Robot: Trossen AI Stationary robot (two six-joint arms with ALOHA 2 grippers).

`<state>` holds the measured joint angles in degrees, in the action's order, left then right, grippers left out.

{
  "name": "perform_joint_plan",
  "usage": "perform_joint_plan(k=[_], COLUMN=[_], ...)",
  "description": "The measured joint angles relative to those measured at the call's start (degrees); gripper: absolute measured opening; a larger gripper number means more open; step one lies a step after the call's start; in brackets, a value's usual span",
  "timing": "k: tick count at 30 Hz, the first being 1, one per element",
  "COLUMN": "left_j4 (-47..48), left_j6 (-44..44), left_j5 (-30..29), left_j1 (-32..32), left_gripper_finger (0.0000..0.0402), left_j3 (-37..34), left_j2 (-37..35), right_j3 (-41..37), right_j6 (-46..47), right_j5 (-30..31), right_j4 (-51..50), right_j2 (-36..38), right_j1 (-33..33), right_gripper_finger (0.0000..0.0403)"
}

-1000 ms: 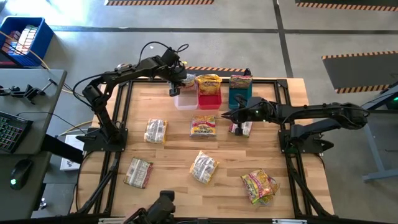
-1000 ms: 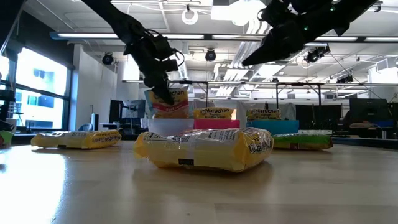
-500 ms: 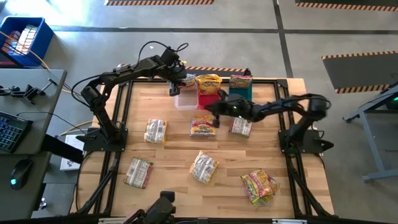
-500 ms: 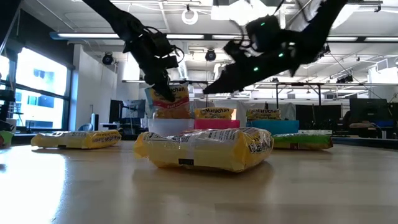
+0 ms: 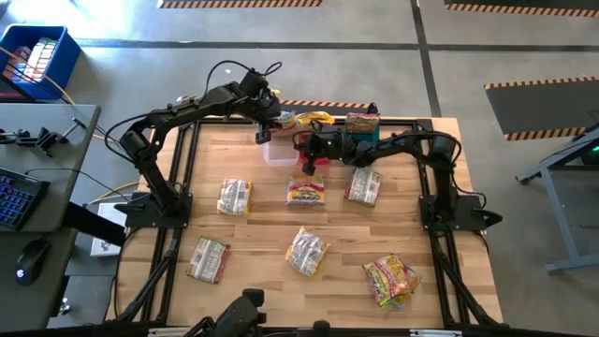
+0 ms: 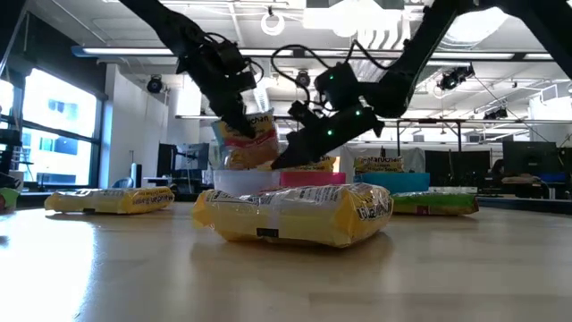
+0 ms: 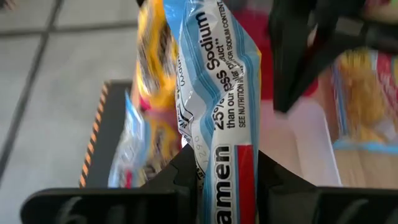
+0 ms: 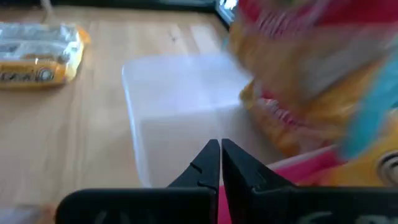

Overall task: Sort Maruchan noodles
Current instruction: Put the blue noodle pack into the transparent bin

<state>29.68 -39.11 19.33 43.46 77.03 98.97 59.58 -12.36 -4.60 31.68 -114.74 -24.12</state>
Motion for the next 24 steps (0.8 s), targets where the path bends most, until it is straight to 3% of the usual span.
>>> perform_joint_plan(k=[7, 17, 24], left_j4=[-2.5, -2.6, -4.3], left_j6=[1.5, 1.0, 0.4], left_j5=[4.6, -4.4, -6.5], left_j1=[-0.7, -0.3, 0.0], left_gripper_finger=[0.0055, 0.0055, 0.0055], left_j3=[-0.4, -3.7, -5.2], left_j2=[-0.6, -0.2, 0.1], right_j3=[1.4, 1.4, 1.4], right_j6=[0.9, 1.0, 1.0], right_j5=[-0.4, -0.6, -0.6], right_j4=[-1.9, -2.9, -3.2], right_j2=[-0.9, -0.9, -0.8], right_j1=[-0.3, -0.3, -0.3], right_gripper_finger=[0.0000, 0.0000, 0.0000])
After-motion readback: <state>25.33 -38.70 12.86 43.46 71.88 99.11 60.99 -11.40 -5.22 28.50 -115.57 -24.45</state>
